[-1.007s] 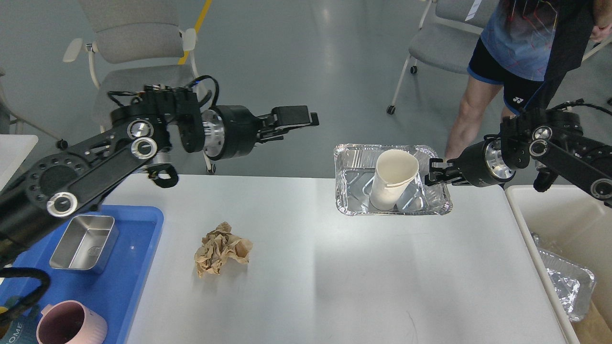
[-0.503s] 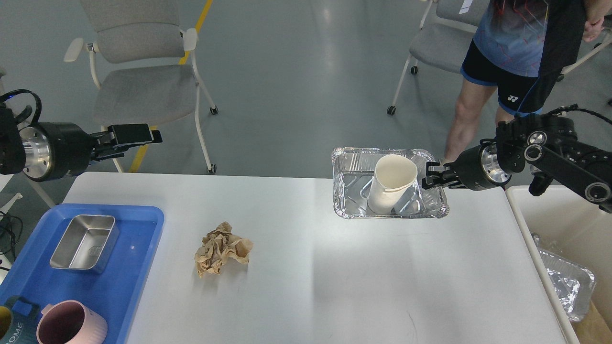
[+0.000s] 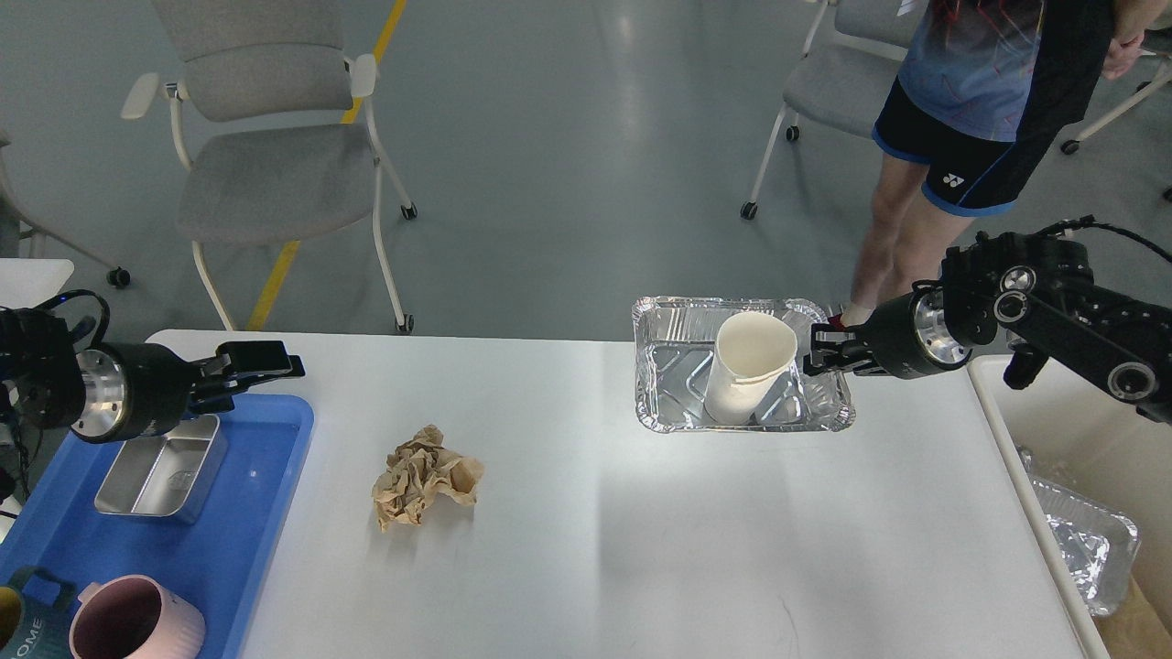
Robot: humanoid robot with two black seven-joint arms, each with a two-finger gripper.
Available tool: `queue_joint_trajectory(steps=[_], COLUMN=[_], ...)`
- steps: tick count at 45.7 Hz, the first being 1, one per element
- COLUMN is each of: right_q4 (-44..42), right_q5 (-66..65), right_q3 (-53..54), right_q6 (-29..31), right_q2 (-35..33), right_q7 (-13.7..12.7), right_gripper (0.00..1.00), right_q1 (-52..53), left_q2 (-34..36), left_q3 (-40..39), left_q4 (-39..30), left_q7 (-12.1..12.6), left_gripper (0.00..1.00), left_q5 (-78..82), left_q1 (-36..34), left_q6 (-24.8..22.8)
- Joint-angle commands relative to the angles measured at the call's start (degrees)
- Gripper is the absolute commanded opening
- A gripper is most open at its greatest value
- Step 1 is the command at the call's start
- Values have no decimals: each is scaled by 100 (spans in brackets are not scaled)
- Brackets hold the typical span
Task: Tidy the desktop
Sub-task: 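Move the left gripper back and down to the crumpled brown paper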
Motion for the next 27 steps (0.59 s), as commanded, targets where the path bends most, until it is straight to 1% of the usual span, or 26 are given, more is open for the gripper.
queue_joint_trajectory(steps=[1,10,16,21,27], right_q4=[2,-7,-7,-7,-7], right_q5=[0,0,0,0,0], right_q3=[4,4,4,4,4], right_q6=[-7,-16,-42,-51,-51], right_q2=[3,3,29,47,30], right_q7=[0,9,0,0,9], right_gripper=[0,0,0,0,0], right_q1=[-14,-41,-67,-76,-76], left_q2=[-644,-1594,-2367,-2816,-3168], left_q3=[165,297,306,306,314], left_q4=[682,1789,2511,2731,2749], left_q7=[16,-37,-46,-46,-46], left_gripper=[97,97,97,97,97], left_q5=[54,230,230,239,353], left_q1=[53,80,124,132,132], left_q6=[67,85,85,102,225])
